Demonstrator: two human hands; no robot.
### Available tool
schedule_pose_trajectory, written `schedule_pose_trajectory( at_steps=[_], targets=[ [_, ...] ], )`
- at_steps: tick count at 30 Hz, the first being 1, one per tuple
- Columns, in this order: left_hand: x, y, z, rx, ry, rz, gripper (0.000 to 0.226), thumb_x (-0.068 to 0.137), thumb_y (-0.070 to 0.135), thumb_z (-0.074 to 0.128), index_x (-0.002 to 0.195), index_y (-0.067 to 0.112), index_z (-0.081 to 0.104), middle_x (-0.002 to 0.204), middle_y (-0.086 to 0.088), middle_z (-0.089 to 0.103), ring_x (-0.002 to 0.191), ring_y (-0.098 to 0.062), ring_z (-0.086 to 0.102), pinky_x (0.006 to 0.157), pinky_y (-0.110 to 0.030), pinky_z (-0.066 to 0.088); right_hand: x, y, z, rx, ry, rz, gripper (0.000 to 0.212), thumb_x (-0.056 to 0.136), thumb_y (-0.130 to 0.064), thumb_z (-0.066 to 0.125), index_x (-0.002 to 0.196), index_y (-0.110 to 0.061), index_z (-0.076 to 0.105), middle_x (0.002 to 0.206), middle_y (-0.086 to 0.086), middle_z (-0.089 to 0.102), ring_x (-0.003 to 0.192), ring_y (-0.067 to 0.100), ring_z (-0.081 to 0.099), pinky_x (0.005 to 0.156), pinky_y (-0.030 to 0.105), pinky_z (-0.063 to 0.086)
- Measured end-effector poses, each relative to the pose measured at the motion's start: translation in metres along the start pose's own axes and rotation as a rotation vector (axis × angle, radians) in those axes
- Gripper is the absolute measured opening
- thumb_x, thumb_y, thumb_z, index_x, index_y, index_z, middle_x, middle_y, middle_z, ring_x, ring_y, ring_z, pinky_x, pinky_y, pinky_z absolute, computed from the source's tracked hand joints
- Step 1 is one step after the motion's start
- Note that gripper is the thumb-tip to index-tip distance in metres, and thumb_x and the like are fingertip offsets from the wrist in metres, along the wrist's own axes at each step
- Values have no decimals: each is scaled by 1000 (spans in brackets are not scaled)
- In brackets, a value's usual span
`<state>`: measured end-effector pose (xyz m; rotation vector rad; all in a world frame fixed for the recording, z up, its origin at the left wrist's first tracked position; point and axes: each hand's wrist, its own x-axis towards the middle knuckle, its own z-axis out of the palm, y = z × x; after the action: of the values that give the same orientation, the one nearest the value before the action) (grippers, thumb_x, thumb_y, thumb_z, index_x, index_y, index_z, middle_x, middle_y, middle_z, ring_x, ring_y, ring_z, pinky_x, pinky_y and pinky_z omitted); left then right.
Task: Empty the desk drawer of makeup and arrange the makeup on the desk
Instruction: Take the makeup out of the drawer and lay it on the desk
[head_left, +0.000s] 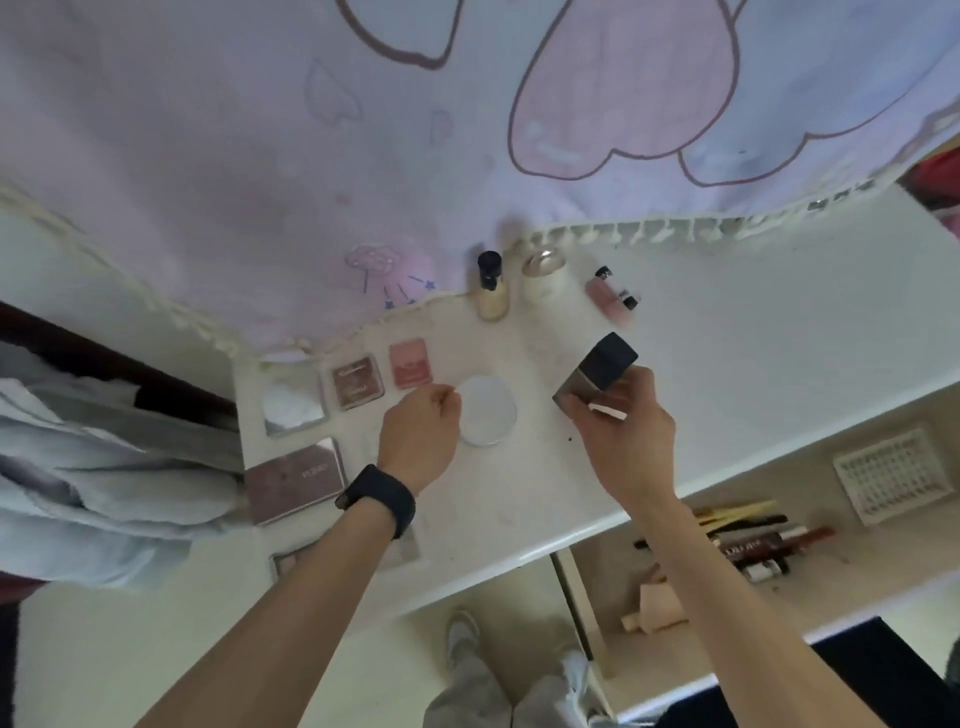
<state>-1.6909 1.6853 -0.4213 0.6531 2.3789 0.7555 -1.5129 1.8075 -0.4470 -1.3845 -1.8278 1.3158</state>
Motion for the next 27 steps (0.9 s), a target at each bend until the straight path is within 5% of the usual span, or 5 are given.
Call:
schedule_pose_trajectory(
  at_steps=[4, 7, 13, 19, 27],
  targets=[
    [3, -3, -3, 254, -33, 108, 49, 96, 48, 52, 139, 26, 48, 131, -1, 58, 115, -24, 56, 89, -35, 49, 16, -4, 21, -99, -13, -90, 38, 88, -28, 77, 114, -23, 50, 97, -25, 61, 92, 3, 64, 80, 34, 59],
    [1, -4, 0, 394, -93, 232, 76, 81, 61, 63, 144, 32, 33, 137, 0, 49, 127, -22, 46, 87, -37, 46, 25, -7, 34, -158, -5, -156, 37, 90, -27, 75, 114, -18, 48, 98, -17, 62, 90, 13, 64, 80, 41, 58],
    [20, -2, 1, 489, -11, 321, 79, 81, 62, 63, 144, 23, 37, 134, -3, 51, 124, -23, 47, 90, -36, 45, 46, -5, 46, -257, -4, -192, 37, 88, -37, 74, 104, -26, 43, 94, -17, 66, 79, 10, 68, 64, 23, 47],
    [37, -2, 1, 715, 114, 371, 79, 81, 73, 50, 139, 20, 43, 132, -2, 58, 134, -26, 39, 101, -38, 33, 59, -1, 51, -346, 23, -210, 32, 86, -34, 76, 89, -30, 45, 84, -17, 58, 78, 16, 60, 65, 27, 39],
    [50, -5, -3, 685, 183, 379, 82, 79, 77, 50, 140, 21, 45, 130, 1, 61, 129, -22, 46, 104, -38, 30, 68, -2, 53, -333, 12, -198, 29, 86, -29, 76, 80, -27, 48, 84, -12, 54, 79, 20, 57, 69, 29, 39]
  ],
)
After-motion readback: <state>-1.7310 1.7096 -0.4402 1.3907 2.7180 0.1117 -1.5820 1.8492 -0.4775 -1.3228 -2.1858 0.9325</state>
